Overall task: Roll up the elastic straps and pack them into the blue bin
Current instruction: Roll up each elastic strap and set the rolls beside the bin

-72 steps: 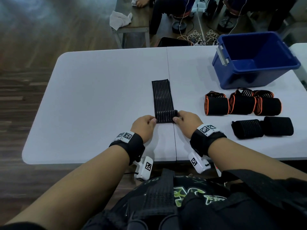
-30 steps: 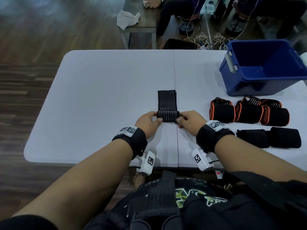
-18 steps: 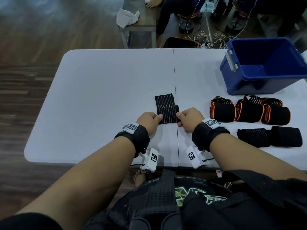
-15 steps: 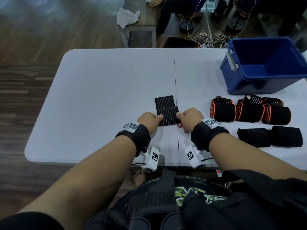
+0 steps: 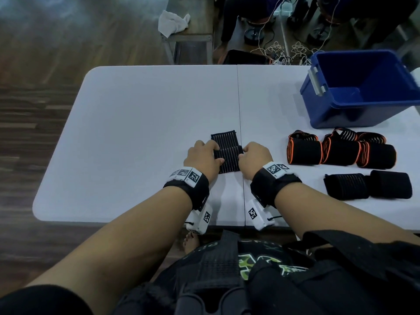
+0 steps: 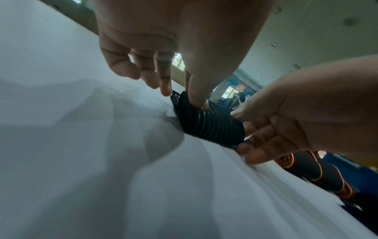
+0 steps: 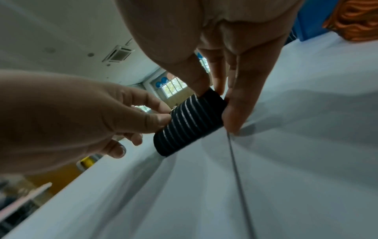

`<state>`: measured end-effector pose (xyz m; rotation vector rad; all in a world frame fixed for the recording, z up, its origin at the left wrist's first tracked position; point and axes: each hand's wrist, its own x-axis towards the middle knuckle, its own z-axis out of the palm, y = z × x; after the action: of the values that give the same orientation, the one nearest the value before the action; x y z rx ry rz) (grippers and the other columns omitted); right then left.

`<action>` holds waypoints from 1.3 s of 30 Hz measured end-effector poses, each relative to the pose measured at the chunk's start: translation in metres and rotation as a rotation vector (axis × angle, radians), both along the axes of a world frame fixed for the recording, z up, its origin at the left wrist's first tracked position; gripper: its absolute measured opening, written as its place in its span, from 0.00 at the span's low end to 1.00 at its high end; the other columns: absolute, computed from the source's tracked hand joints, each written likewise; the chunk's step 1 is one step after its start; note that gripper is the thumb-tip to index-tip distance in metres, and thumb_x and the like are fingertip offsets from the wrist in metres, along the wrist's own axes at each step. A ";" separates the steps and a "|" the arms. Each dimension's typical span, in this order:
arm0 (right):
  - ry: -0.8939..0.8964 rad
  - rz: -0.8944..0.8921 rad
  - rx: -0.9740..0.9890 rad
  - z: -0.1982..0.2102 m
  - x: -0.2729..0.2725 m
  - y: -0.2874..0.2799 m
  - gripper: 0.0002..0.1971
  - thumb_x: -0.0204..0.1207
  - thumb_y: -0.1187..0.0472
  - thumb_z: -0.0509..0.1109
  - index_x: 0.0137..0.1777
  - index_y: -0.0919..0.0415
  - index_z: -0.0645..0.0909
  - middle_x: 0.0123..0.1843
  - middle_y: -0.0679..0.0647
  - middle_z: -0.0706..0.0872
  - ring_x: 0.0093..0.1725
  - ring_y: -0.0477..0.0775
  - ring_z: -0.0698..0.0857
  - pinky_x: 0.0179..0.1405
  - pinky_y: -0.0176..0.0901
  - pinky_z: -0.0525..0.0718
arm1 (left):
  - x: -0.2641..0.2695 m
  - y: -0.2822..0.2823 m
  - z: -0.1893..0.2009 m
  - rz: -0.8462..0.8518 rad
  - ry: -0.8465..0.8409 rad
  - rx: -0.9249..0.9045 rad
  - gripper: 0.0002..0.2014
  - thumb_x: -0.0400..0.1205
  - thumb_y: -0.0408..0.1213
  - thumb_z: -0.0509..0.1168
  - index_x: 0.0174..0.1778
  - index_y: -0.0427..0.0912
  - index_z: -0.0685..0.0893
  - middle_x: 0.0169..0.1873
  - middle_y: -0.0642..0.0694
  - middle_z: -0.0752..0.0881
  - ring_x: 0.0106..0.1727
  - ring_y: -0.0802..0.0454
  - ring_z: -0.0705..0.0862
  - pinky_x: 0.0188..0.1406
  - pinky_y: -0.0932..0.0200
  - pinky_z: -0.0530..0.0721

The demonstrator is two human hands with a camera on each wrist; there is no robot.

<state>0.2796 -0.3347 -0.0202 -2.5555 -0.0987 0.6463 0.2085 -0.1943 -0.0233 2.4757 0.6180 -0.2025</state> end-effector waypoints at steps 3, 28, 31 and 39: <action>0.113 -0.095 0.197 -0.001 -0.002 -0.005 0.19 0.71 0.46 0.73 0.29 0.58 0.74 0.25 0.55 0.78 0.38 0.69 0.90 0.39 0.57 0.88 | -0.001 0.001 0.000 -0.055 -0.012 0.037 0.18 0.83 0.48 0.69 0.68 0.50 0.81 0.66 0.45 0.78 0.69 0.41 0.74 0.68 0.42 0.78; -0.024 -0.162 0.697 0.017 -0.027 -0.008 0.27 0.66 0.74 0.79 0.63 0.54 0.79 0.59 0.49 0.86 0.56 0.48 0.86 0.55 0.36 0.84 | -0.012 0.022 0.001 -0.217 -0.184 -0.368 0.34 0.73 0.36 0.78 0.73 0.59 0.75 0.55 0.55 0.85 0.54 0.52 0.85 0.52 0.65 0.77; -0.059 -0.223 0.664 0.018 -0.032 -0.026 0.30 0.70 0.70 0.78 0.71 0.54 0.76 0.67 0.49 0.80 0.55 0.48 0.87 0.54 0.37 0.84 | -0.002 0.014 0.000 -0.274 -0.153 -0.507 0.29 0.73 0.35 0.77 0.67 0.57 0.74 0.53 0.53 0.89 0.49 0.57 0.87 0.52 0.59 0.84; 0.025 -0.606 0.733 0.017 -0.060 -0.103 0.23 0.75 0.71 0.76 0.69 0.61 0.78 0.58 0.62 0.87 0.55 0.57 0.89 0.56 0.52 0.89 | 0.028 -0.038 -0.002 -0.523 0.060 -0.758 0.22 0.68 0.51 0.76 0.58 0.57 0.82 0.48 0.41 0.92 0.49 0.43 0.92 0.55 0.40 0.89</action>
<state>0.2192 -0.4377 -0.0034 -1.7318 0.3700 0.3145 0.2364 -0.2328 -0.0253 1.8334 -0.1082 -0.5909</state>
